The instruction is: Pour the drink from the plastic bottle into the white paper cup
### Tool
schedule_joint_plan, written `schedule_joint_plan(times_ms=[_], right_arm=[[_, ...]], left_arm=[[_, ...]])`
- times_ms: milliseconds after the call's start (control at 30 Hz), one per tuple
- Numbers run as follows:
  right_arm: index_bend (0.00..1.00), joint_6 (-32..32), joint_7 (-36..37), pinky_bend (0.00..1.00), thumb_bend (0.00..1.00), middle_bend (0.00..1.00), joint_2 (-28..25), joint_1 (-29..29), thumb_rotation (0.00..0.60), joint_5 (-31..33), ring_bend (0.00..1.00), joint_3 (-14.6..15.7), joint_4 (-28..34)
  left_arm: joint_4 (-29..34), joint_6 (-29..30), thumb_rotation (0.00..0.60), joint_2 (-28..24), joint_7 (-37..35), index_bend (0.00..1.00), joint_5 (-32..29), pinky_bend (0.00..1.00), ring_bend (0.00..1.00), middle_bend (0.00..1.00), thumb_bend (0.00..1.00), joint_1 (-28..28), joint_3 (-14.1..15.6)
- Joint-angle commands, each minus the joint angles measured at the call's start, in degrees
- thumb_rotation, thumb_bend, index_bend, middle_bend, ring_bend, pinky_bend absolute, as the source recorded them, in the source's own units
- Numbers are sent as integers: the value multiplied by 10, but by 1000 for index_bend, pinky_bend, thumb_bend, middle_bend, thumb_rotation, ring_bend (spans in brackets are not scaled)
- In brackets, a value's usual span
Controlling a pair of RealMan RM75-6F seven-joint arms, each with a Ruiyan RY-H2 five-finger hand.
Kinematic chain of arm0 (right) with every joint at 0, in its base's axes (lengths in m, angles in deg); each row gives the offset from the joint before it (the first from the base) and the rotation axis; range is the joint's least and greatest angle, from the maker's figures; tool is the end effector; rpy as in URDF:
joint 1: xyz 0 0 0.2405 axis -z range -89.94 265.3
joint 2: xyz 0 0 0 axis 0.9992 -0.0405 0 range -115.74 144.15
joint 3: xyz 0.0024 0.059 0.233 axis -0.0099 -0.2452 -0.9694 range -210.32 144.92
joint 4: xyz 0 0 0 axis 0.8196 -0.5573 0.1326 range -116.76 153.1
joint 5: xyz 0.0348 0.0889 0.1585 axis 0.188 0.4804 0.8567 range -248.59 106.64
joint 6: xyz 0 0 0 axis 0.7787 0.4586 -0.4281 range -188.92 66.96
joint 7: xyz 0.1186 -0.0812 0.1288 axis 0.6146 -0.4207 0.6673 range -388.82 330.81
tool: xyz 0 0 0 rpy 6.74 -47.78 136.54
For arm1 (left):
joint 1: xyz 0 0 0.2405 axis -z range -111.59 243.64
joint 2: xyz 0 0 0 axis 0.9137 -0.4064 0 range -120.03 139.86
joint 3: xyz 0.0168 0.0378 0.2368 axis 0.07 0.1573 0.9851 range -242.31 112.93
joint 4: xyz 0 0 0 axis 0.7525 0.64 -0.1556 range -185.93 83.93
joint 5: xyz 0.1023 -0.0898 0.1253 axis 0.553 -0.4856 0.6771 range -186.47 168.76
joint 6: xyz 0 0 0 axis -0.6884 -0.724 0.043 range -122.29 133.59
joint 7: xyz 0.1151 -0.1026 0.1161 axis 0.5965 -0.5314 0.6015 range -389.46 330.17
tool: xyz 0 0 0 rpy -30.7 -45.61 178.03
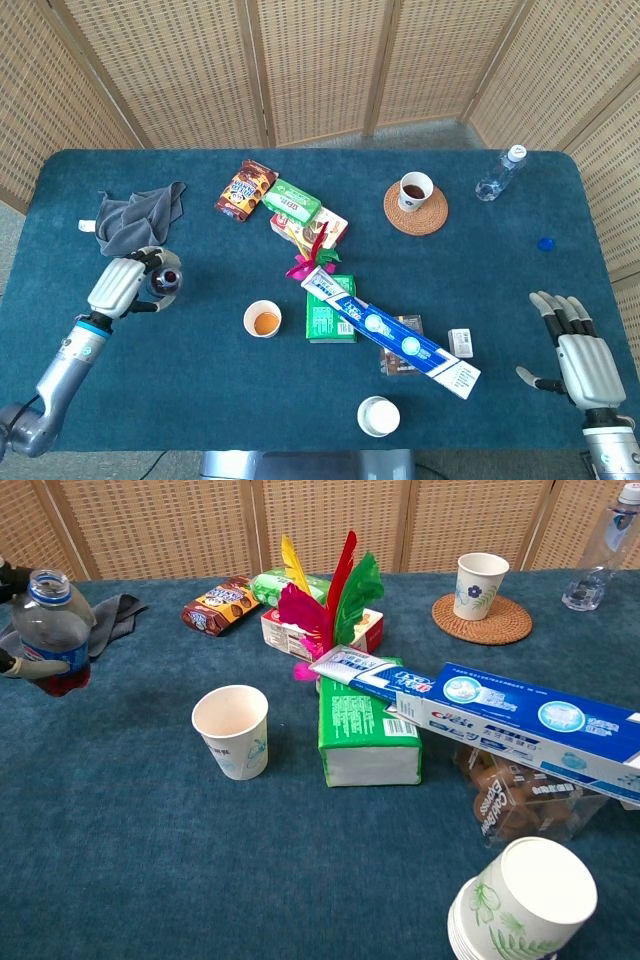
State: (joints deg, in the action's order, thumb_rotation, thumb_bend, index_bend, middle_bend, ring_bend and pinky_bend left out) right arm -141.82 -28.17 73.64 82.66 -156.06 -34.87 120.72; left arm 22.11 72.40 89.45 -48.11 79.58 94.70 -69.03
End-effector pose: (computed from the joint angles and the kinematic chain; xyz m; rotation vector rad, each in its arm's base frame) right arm -0.2671 -0.2220 0.1690 1.3966 -1.0589 0.9340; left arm -0.2204 0.3434 0.0683 -1.7203 -1.0526 -1.1492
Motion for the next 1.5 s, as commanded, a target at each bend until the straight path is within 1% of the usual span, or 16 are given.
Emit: schedule_joint_plan(times_ms=[33, 167, 367, 633, 767, 967, 1200, 1500], right_arm=[[0, -1, 3, 0, 0, 0, -1, 1, 600, 0, 0, 0, 0], [0, -4, 12, 0, 0, 0, -5, 2, 600, 1, 0, -2, -1], [0, -7, 27, 0, 0, 0, -10, 3, 600, 1, 0, -4, -2], [0, -9, 43, 0, 0, 0, -16, 4, 600, 1, 0, -5, -3], [0, -11, 51, 0, 0, 0, -19, 6, 600, 1, 0, -6, -4], [0, -7, 59, 0, 0, 0, -20, 4, 600, 3, 0, -7, -6], [0, -9, 66, 0, 0, 0, -22, 5, 600, -1, 0, -7, -6], [0, -11, 73, 0, 0, 0, -25, 6, 600, -6, 0, -5, -5]], left_arm=[[42, -22, 600, -29, 52, 366, 10, 405, 270, 349, 343, 21, 3], [78, -42, 600, -46, 107, 367, 7, 405, 273, 349, 344, 36, 0], [111, -71, 600, -60, 189, 367, -3, 404, 272, 349, 341, 54, 0], [134, -106, 600, -63, 275, 363, -23, 405, 272, 347, 341, 77, -2], [147, -131, 600, -71, 335, 355, -25, 427, 272, 351, 339, 96, 0], [166, -156, 600, -70, 407, 354, -41, 430, 272, 350, 336, 117, -2], [178, -168, 600, -63, 467, 344, -65, 431, 272, 350, 336, 131, -3], [192, -186, 600, -66, 534, 341, -91, 448, 272, 356, 334, 153, -2]])
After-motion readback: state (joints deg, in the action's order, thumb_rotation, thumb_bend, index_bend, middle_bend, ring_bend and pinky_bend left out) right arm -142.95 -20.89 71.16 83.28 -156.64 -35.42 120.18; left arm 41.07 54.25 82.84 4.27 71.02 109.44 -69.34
